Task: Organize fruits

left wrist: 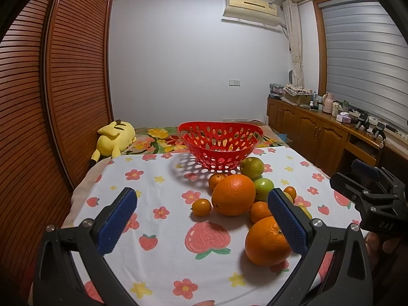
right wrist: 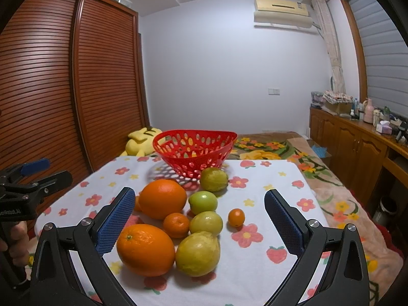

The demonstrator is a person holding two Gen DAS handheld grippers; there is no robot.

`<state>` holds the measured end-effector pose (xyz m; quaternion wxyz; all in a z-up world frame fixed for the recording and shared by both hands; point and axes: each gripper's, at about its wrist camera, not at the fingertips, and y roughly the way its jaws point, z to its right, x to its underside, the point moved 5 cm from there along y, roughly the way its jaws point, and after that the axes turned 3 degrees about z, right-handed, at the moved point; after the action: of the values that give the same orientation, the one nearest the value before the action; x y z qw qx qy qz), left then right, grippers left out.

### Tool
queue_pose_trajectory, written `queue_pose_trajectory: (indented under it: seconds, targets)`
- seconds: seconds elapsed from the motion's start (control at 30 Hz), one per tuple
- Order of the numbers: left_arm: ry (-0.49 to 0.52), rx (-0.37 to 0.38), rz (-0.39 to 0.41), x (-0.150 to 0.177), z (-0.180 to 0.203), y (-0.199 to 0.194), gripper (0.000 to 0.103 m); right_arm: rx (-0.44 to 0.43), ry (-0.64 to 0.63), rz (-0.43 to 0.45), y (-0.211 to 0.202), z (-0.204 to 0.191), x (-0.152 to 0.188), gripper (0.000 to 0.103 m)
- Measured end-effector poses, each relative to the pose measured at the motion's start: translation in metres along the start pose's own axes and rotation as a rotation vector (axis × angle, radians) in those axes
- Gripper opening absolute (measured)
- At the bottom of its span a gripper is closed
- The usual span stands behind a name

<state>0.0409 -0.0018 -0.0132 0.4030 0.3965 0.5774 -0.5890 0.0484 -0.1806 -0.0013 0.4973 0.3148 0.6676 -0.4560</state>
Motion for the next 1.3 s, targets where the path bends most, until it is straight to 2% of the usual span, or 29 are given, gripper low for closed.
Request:
queue_pose_trajectory:
  seconds: [1.3]
  targets:
    - [0.003, 0.007, 0.005, 0.002, 0.0063, -0.0035, 0.103, -0.001, 0.002, -0.003, 0.0, 0.0011, -0.0004, 0.103]
